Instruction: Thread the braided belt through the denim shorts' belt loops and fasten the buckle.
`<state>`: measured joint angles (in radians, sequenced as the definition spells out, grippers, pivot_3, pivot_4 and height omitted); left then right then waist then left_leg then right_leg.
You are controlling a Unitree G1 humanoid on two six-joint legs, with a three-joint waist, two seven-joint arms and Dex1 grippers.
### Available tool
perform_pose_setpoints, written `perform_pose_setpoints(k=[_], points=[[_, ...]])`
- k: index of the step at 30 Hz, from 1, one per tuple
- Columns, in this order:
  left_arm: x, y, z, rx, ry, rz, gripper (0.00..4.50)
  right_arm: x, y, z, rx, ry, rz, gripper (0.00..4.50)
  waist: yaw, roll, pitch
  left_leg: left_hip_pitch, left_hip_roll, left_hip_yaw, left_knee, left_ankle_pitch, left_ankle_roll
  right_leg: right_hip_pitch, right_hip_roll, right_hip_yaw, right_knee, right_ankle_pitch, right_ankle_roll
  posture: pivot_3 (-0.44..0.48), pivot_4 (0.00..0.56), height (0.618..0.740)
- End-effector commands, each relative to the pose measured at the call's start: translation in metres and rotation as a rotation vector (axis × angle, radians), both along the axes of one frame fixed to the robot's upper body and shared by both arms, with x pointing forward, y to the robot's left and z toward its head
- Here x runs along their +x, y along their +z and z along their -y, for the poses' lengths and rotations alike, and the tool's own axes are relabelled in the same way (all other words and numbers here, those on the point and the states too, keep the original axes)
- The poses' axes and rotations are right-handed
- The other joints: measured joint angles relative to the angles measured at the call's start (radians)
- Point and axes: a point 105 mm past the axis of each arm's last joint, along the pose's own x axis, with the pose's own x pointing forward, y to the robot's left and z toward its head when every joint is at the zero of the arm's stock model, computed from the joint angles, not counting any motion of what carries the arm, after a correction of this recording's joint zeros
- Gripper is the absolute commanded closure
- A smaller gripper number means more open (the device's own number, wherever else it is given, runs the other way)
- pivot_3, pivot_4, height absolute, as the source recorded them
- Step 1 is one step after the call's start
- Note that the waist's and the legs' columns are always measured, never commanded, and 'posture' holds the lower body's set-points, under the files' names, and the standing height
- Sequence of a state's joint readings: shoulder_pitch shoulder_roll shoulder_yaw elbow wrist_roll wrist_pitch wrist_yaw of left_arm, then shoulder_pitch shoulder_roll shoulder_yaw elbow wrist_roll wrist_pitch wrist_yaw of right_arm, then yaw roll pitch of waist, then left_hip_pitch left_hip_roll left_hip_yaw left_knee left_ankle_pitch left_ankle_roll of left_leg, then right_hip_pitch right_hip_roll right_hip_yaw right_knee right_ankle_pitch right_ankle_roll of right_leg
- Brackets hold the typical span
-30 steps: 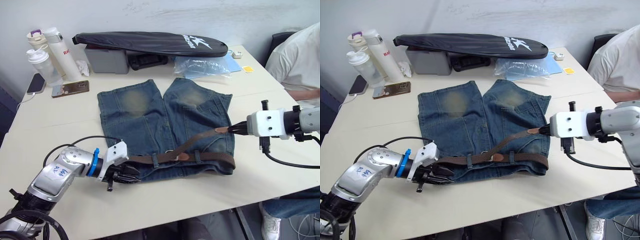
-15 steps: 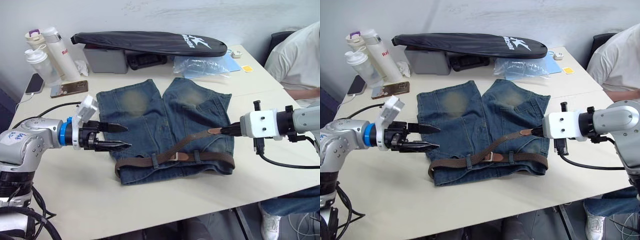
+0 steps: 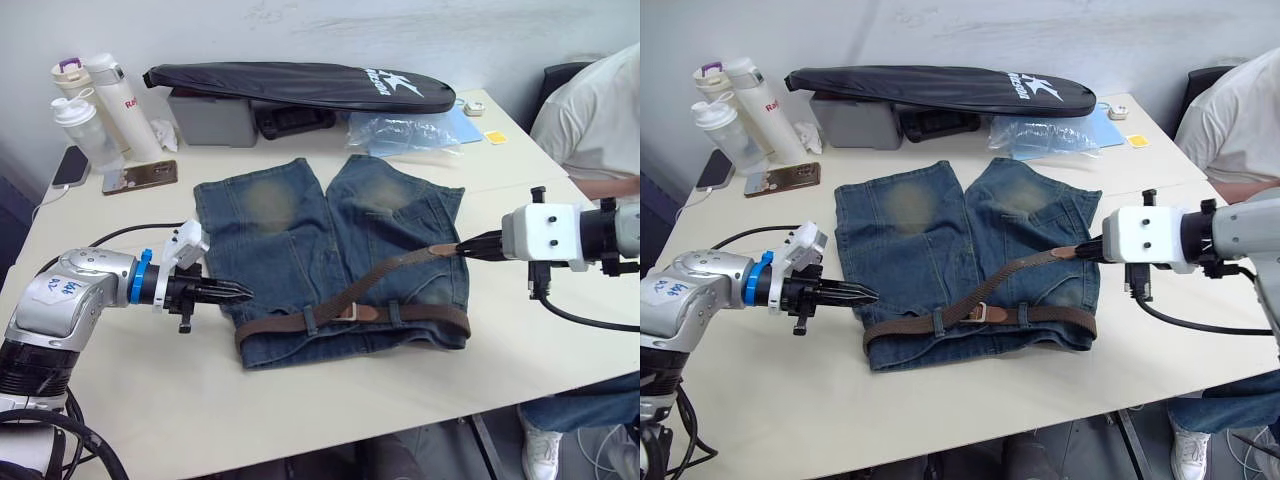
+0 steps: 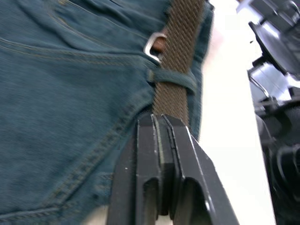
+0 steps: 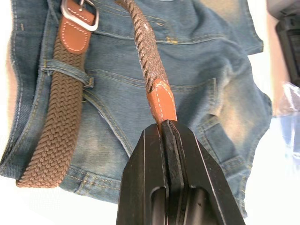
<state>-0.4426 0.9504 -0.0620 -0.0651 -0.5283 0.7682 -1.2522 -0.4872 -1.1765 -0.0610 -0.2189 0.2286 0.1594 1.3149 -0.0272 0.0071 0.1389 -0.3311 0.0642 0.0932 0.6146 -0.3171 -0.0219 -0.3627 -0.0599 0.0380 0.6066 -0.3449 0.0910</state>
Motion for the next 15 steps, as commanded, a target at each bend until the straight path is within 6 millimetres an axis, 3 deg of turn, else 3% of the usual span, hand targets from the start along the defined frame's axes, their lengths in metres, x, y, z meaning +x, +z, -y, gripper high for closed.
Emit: perform_pose_setpoints(k=[1, 10, 15], points=[[-0.011, -0.005, 0.003, 0.036, -0.066, -0.020, 4.46, -0.007, 0.016, 0.003, 0.000, -0.004, 0.039, 4.50, -0.001, 0.000, 0.000, 0.000, 0.000, 0.000, 0.000, 0.000, 0.000, 0.000, 0.000, 0.000, 0.000, 0.000, 0.000, 0.000, 0.150, 0.740], [-0.022, -0.041, 0.011, 0.132, -0.118, -0.064, 4.46, -0.011, 0.019, 0.007, -0.012, -0.018, 0.041, 4.50, 0.000, 0.001, -0.001, -0.001, 0.000, 0.000, 0.000, 0.000, 0.000, -0.001, -0.001, 0.001, 0.000, 0.000, 0.000, 0.000, 0.150, 0.740], [-0.020, -0.078, 0.013, 0.223, -0.087, -0.046, 4.46, -0.015, 0.025, 0.002, 0.008, -0.010, 0.047, 4.50, 0.000, 0.001, -0.001, -0.001, 0.000, 0.000, 0.000, 0.000, 0.000, -0.001, -0.001, 0.002, 0.000, 0.000, 0.000, 0.000, 0.150, 0.740]])
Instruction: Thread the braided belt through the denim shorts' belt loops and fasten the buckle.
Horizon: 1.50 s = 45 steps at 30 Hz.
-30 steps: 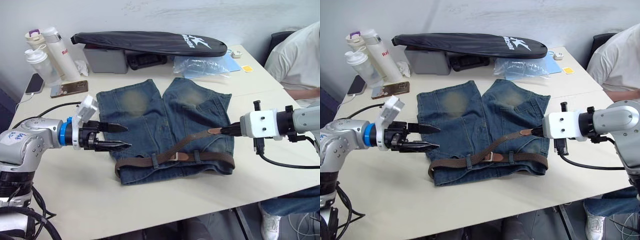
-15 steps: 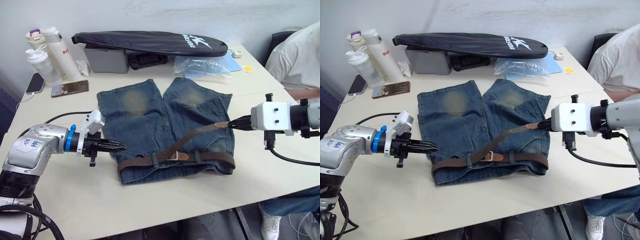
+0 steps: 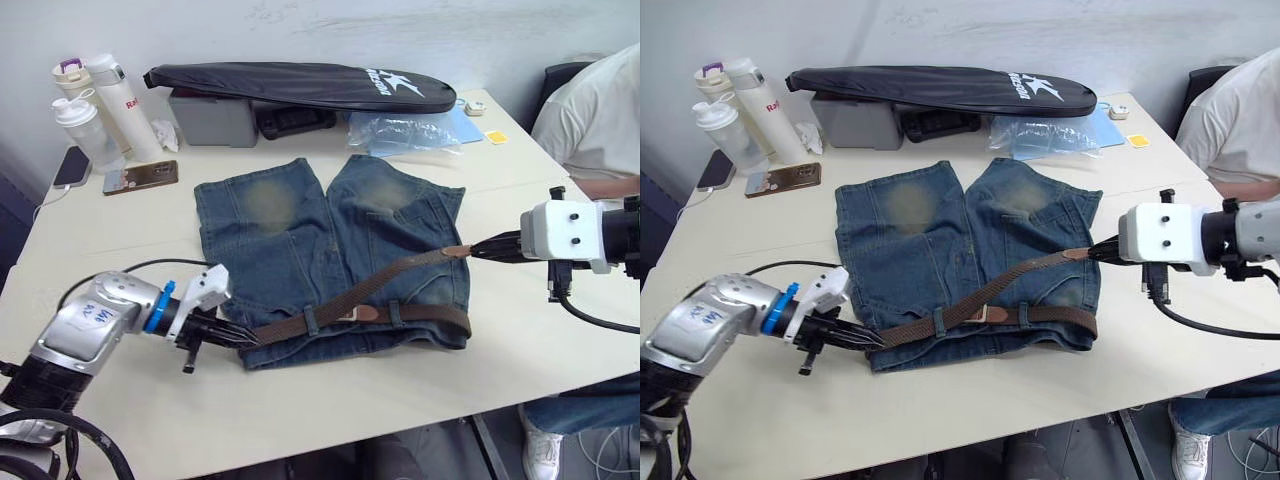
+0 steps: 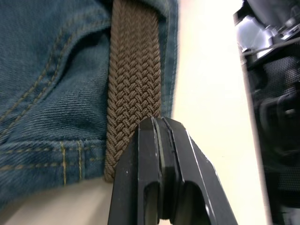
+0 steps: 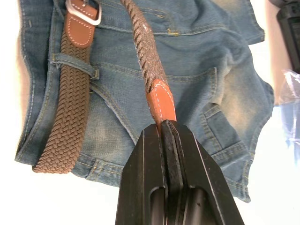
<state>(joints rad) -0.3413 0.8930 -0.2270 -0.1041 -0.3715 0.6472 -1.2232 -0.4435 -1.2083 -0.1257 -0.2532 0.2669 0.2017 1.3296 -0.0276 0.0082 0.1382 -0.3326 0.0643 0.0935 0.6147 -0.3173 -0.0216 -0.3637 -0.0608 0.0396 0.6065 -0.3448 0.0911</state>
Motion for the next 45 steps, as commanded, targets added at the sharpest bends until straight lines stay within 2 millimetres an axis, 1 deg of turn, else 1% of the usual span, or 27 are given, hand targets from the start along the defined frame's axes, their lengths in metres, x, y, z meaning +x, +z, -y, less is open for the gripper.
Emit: perform_pose_setpoints(k=[1, 3, 6, 9, 10, 12, 13, 15, 16, 18, 20, 22, 23, 25, 26, 27, 28, 30, 31, 34, 36, 42, 45], points=[[-0.005, -0.024, -0.003, 0.090, 0.002, -0.002, 4.46, -0.007, 0.020, -0.004, -0.002, 0.012, 0.062, 4.50, 0.000, 0.000, -0.001, 0.000, 0.000, 0.000, 0.000, 0.000, 0.000, 0.000, 0.000, 0.000, 0.000, 0.000, 0.000, 0.000, 0.150, 0.740], [-0.011, -0.031, 0.002, 0.090, -0.014, -0.015, 4.46, -0.009, 0.023, -0.006, 0.004, 0.017, 0.064, 4.50, 0.000, 0.000, -0.001, 0.001, 0.000, 0.000, 0.000, 0.000, 0.000, 0.002, -0.001, 0.000, 0.000, 0.000, 0.000, 0.000, 0.150, 0.740], [-0.012, -0.035, 0.009, 0.082, -0.007, -0.016, 4.46, -0.011, 0.027, -0.011, 0.019, 0.033, 0.063, 4.50, 0.000, 0.005, -0.002, 0.003, 0.000, 0.000, 0.000, -0.002, 0.002, 0.003, -0.002, 0.001, 0.000, 0.000, 0.000, 0.000, 0.150, 0.740], [-0.012, -0.038, 0.014, 0.088, 0.004, -0.024, 4.46, -0.012, 0.028, -0.017, 0.025, 0.049, 0.062, 4.50, 0.000, 0.005, -0.003, 0.004, 0.000, 0.000, 0.000, -0.002, 0.002, 0.003, -0.001, 0.002, 0.000, 0.000, 0.000, 0.000, 0.150, 0.740], [-0.012, -0.038, 0.015, 0.088, 0.006, -0.026, 4.46, -0.012, 0.028, -0.018, 0.021, 0.056, 0.067, 4.50, 0.000, 0.004, -0.003, 0.004, 0.000, 0.000, 0.000, -0.002, 0.002, 0.003, -0.001, 0.002, 0.000, 0.000, 0.000, 0.000, 0.150, 0.740], [-0.010, -0.030, 0.017, 0.047, 0.016, -0.028, 4.46, -0.011, 0.031, -0.024, 0.022, 0.081, 0.095, 4.50, 0.000, 0.004, -0.003, 0.004, 0.000, 0.000, 0.000, -0.002, 0.002, 0.003, -0.001, 0.002, 0.000, 0.000, 0.000, 0.000, 0.150, 0.740], [-0.009, -0.024, 0.019, 0.016, 0.014, -0.023, 4.46, -0.010, 0.032, -0.027, 0.023, 0.097, 0.112, 4.50, 0.000, 0.005, -0.003, 0.004, 0.000, 0.000, 0.000, -0.002, 0.002, 0.003, -0.001, 0.002, 0.000, 0.000, 0.000, 0.000, 0.150, 0.740], [-0.003, -0.002, 0.023, -0.084, 0.032, -0.007, 4.46, -0.008, 0.034, -0.033, 0.016, 0.128, 0.141, 4.50, -0.001, 0.005, -0.003, 0.004, 0.000, 0.001, 0.000, -0.002, 0.002, 0.003, -0.001, 0.002, 0.000, 0.000, 0.000, 0.000, 0.150, 0.740], [0.002, 0.011, 0.025, -0.147, 0.059, 0.002, 4.46, -0.007, 0.034, -0.035, 0.012, 0.139, 0.147, 4.50, -0.001, 0.004, -0.002, 0.003, 0.000, 0.001, 0.000, -0.002, 0.002, 0.003, -0.001, 0.002, 0.000, 0.000, 0.000, 0.000, 0.150, 0.740], [0.011, 0.046, 0.028, -0.289, 0.087, 0.023, 4.46, -0.008, 0.032, -0.039, 0.016, 0.155, 0.131, 4.50, 0.002, 0.000, 0.000, 0.003, 0.000, -0.001, 0.000, -0.002, 0.002, 0.002, -0.001, 0.001, 0.001, 0.000, 0.000, 0.000, 0.150, 0.740], [0.016, 0.070, 0.030, -0.368, 0.093, 0.066, 4.46, -0.007, 0.032, -0.042, 0.031, 0.152, 0.113, 4.50, 0.002, -0.004, 0.002, -0.001, 0.001, -0.004, 0.002, -0.001, 0.001, 0.000, 0.000, -0.002, 0.002, 0.000, 0.000, 0.000, 0.150, 0.740], [0.017, 0.087, 0.035, -0.422, 0.090, 0.084, 3.82, -0.005, 0.032, -0.042, 0.049, 0.134, 0.101, 4.50, 0.001, -0.002, 0.001, -0.002, 0.001, -0.004, 0.002, 0.000, -0.001, -0.001, -0.001, -0.003, 0.003, 0.000, 0.000, 0.000, 0.150, 0.740], [0.016, 0.095, 0.040, -0.448, 0.072, 0.092, 3.61, -0.005, 0.031, -0.042, 0.060, 0.123, 0.082, 4.50, 0.000, -0.001, 0.000, -0.002, 0.000, -0.003, 0.001, 0.000, -0.001, 0.000, -0.001, -0.002, 0.002, 0.000, 0.000, 0.000, 0.150, 0.740], [0.016, 0.110, 0.052, -0.484, 0.047, 0.131, 2.69, -0.003, 0.027, -0.041, 0.058, 0.099, 0.050, 4.50, 0.001, 0.000, 0.000, -0.002, -0.001, -0.002, 0.001, 0.000, -0.001, 0.001, -0.001, -0.002, 0.003, 0.001, 0.002, 0.000, 0.150, 0.740], [0.017, 0.117, 0.059, -0.493, 0.038, 0.163, 2.33, -0.003, 0.025, -0.041, 0.053, 0.094, 0.039, 4.50, 0.001, 0.000, 0.000, -0.002, -0.001, -0.003, 0.002, 0.000, -0.001, 0.001, -0.001, -0.002, 0.003, 0.001, 0.002, 0.000, 0.150, 0.740], [0.019, 0.121, 0.066, -0.495, 0.032, 0.188, 1.76, -0.002, 0.024, -0.041, 0.049, 0.090, 0.032, 4.50, 0.001, -0.001, 0.001, -0.002, -0.001, -0.003, 0.002, 0.000, -0.001, 0.002, 0.000, -0.002, 0.002, 0.002, 0.003, 0.000, 0.150, 0.740], [0.020, 0.124, 0.074, -0.494, 0.019, 0.222, 1.29, -0.001, 0.023, -0.042, 0.049, 0.088, 0.031, 4.50, 0.000, -0.001, 0.001, -0.002, -0.001, -0.003, 0.003, 0.000, -0.001, 0.002, 0.000, -0.002, 0.000, 0.002, 0.004, 0.000, 0.150, 0.740], [0.029, 0.116, 0.096, -0.389, 0.003, 0.381, 0.44, 0.001, 0.024, -0.046, 0.057, 0.084, 0.029, 4.50, 0.001, 0.000, 0.001, -0.002, -0.001, -0.003, 0.003, 0.000, -0.001, 0.003, 0.001, -0.002, -0.001, 0.003, 0.005, 0.000, 0.150, 0.740], [0.033, 0.114, 0.108, -0.353, -0.004, 0.462, 0.11, 0.002, 0.024, -0.048, 0.061, 0.082, 0.026, 4.50, 0.002, 0.000, 0.001, -0.001, -0.002, -0.003, 0.003, 0.000, -0.001, 0.003, 0.003, -0.002, -0.002, 0.003, 0.005, 0.000, 0.150, 0.740], [0.039, 0.114, 0.129, -0.332, -0.007, 0.594, 0.11, 0.003, 0.025, -0.051, 0.067, 0.075, 0.016, 4.50, 0.002, 0.001, 0.000, -0.002, -0.003, -0.001, 0.004, 0.000, -0.002, 0.004, 0.005, 0.001, -0.005, 0.005, 0.009, 0.000, 0.150, 0.740], [0.040, 0.113, 0.135, -0.326, -0.010, 0.638, 0.11, 0.003, 0.026, -0.052, 0.071, 0.071, 0.011, 4.50, 0.001, 0.000, 0.001, -0.002, -0.002, 0.000, 0.005, 0.000, -0.002, 0.003, 0.006, 0.002, -0.005, 0.005, 0.009, 0.000, 0.150, 0.740], [0.046, 0.114, 0.141, -0.333, 0.044, 0.702, 0.11, 0.002, 0.025, -0.052, 0.076, 0.063, 0.004, 4.50, 0.001, 0.001, 0.001, -0.001, -0.001, 0.000, 0.005, 0.000, -0.002, 0.002, 0.007, 0.005, -0.005, 0.005, 0.009, 0.000, 0.150, 0.740], [0.050, 0.117, 0.141, -0.316, 0.046, 0.766, 0.11, 0.002, 0.023, -0.050, 0.072, 0.055, -0.004, 4.50, 0.001, 0.001, 0.001, -0.001, 0.000, 0.000, 0.005, 0.000, -0.001, 0.002, 0.007, 0.005, -0.005, 0.005, 0.009, 0.000, 0.150, 0.740]])
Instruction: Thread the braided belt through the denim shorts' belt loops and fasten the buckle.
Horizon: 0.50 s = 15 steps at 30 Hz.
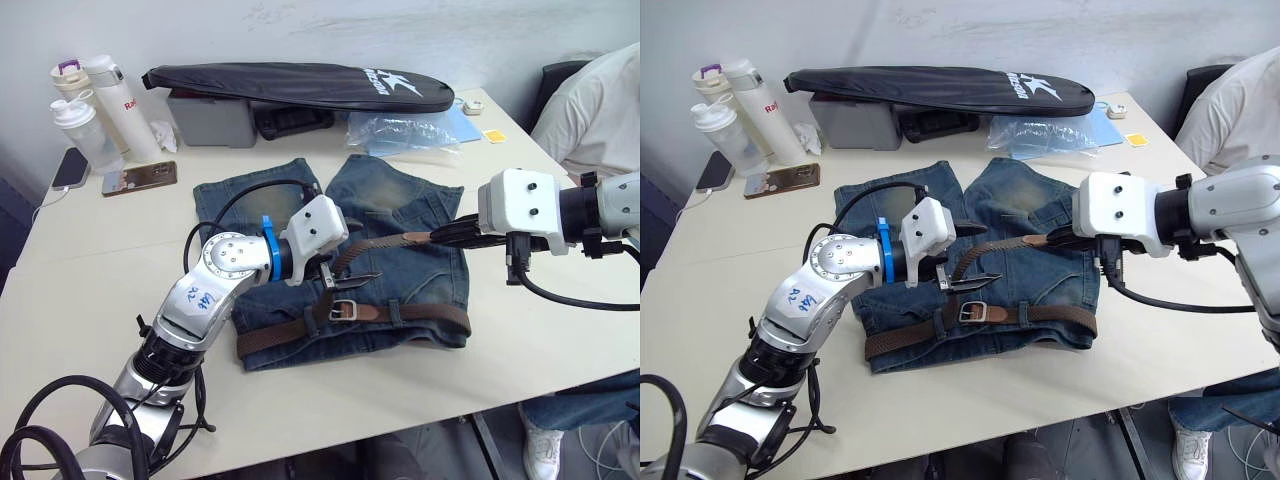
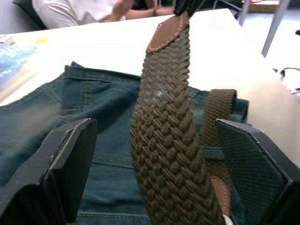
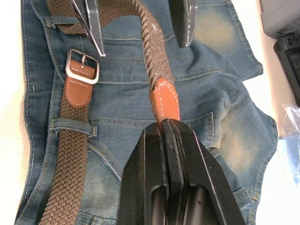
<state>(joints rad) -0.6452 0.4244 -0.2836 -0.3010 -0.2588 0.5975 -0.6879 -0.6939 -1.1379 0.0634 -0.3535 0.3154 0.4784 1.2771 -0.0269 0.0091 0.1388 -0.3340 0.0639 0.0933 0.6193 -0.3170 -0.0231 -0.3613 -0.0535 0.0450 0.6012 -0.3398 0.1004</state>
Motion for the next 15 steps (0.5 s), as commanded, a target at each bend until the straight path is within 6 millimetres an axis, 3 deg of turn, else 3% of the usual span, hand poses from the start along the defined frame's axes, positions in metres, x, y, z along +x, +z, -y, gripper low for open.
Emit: perform_pose_setpoints(k=[1, 10, 11, 15], points=[[0.0035, 0.0120, -0.0003, 0.013, 0.015, 0.121, 0.11, -0.0042, 0.0093, -0.0017, -0.005, 0.009, 0.049, 4.50, 0.001, 0.000, 0.000, 0.000, 0.000, 0.000, 0.000, 0.000, 0.000, 0.000, 0.000, 0.000, 0.000, 0.000, 0.000, 0.000, 0.150, 0.740], [0.0002, 0.0147, 0.0028, 0.027, -0.041, 0.282, 0.11, -0.0040, 0.0116, -0.0039, 0.010, 0.012, 0.062, 4.50, 0.001, 0.000, 0.000, 0.000, -0.001, 0.000, 0.000, 0.000, 0.000, 0.000, -0.001, 0.000, 0.000, 0.000, 0.000, 0.000, 0.150, 0.740], [-0.0004, 0.0147, 0.0031, 0.028, -0.047, 0.285, 0.67, -0.0042, 0.0116, -0.0038, 0.010, 0.011, 0.062, 4.50, 0.001, 0.000, 0.000, 0.000, 0.000, 0.000, 0.000, 0.000, 0.000, 0.000, -0.001, 0.000, 0.000, 0.000, 0.000, 0.000, 0.150, 0.740], [-0.0018, 0.0173, 0.0042, 0.004, -0.054, 0.293, 2.09, -0.0047, 0.0105, -0.0035, 0.009, 0.009, 0.059, 4.50, 0.001, 0.000, 0.000, 0.000, 0.000, 0.000, 0.000, 0.000, 0.000, 0.000, -0.001, 0.000, 0.000, 0.000, 0.000, 0.000, 0.150, 0.740]])
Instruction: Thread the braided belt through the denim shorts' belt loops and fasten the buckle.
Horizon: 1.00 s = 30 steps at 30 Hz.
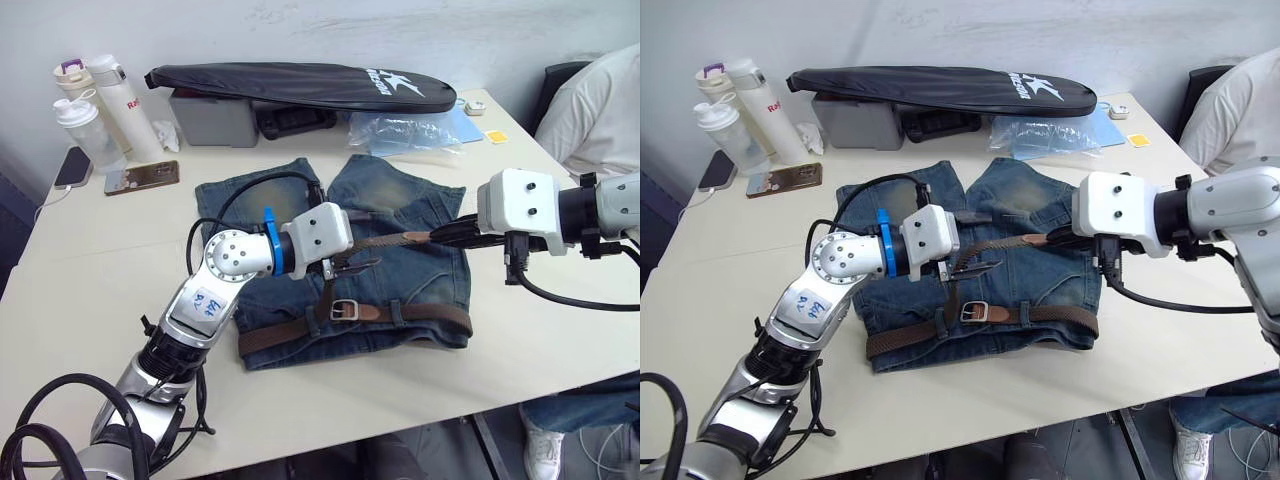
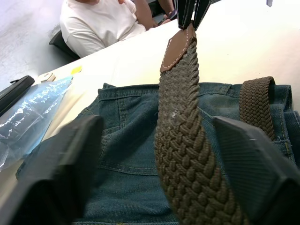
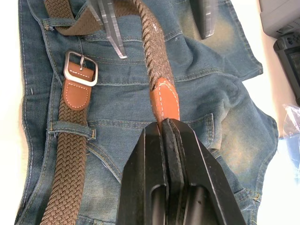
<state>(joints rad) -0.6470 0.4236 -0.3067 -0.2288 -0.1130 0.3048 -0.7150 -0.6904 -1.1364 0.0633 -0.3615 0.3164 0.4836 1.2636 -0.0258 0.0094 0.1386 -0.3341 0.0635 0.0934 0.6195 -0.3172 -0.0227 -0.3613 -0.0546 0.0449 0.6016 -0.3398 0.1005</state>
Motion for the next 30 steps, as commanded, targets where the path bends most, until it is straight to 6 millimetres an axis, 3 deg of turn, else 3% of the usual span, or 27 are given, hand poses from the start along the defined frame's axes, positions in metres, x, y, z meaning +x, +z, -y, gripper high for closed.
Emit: perform_pose_setpoints(k=[1, 5, 12, 15, 18, 22, 30], points=[[-0.006, 0.010, 0.003, -0.042, -0.029, 0.035, 2.66, -0.005, 0.010, -0.003, 0.003, 0.014, 0.052, 4.50, 0.000, 0.000, 0.000, 0.000, 0.000, 0.000, 0.000, 0.000, 0.000, 0.000, 0.000, 0.000, 0.000, 0.000, 0.000, 0.000, 0.150, 0.740], [-0.008, 0.010, 0.003, -0.048, -0.045, 0.025, 4.34, -0.005, 0.010, -0.002, -0.002, 0.013, 0.053, 4.50, 0.000, 0.000, 0.000, 0.000, 0.000, 0.000, 0.000, 0.000, 0.000, 0.000, 0.000, 0.000, 0.000, 0.000, 0.000, 0.000, 0.150, 0.740], [-0.004, 0.007, -0.002, -0.071, -0.023, -0.004, 4.43, 0.000, 0.020, -0.003, 0.069, -0.006, 0.084, 4.50, -0.001, 0.000, 0.000, 0.000, 0.000, 0.000, 0.000, 0.000, 0.000, 0.000, 0.000, 0.000, 0.000, 0.000, 0.000, 0.000, 0.150, 0.740], [0.002, 0.004, -0.007, -0.096, 0.007, -0.033, 4.50, -0.003, 0.024, -0.003, 0.100, -0.012, 0.058, 3.63, 0.001, 0.000, 0.000, 0.000, 0.000, 0.000, 0.000, 0.000, 0.000, 0.000, 0.000, 0.000, 0.001, 0.000, 0.000, 0.000, 0.150, 0.740], [0.008, -0.004, -0.019, -0.068, 0.039, -0.052, 4.50, -0.009, 0.022, 0.002, 0.092, -0.030, 0.026, 2.26, 0.001, 0.000, 0.000, 0.000, 0.000, -0.001, 0.000, 0.000, 0.000, 0.000, 0.000, 0.000, 0.002, 0.000, 0.000, 0.000, 0.150, 0.740], [0.012, -0.009, -0.041, -0.137, 0.114, -0.156, 4.50, -0.020, 0.015, 0.009, 0.109, -0.076, -0.031, 0.11, 0.000, 0.000, 0.000, 0.000, 0.001, 0.000, -0.002, 0.000, 0.000, 0.000, -0.005, 0.000, 0.003, 0.000, 0.000, 0.000, 0.150, 0.740], [0.020, -0.017, -0.065, -0.207, 0.200, -0.298, 4.50, -0.032, -0.038, -0.012, 0.125, -0.075, -0.060, 0.05, 0.001, -0.002, 0.001, 0.000, 0.000, -0.001, -0.001, 0.000, 0.000, 0.000, -0.004, -0.001, 0.002, 0.000, 0.001, 0.000, 0.150, 0.740]])
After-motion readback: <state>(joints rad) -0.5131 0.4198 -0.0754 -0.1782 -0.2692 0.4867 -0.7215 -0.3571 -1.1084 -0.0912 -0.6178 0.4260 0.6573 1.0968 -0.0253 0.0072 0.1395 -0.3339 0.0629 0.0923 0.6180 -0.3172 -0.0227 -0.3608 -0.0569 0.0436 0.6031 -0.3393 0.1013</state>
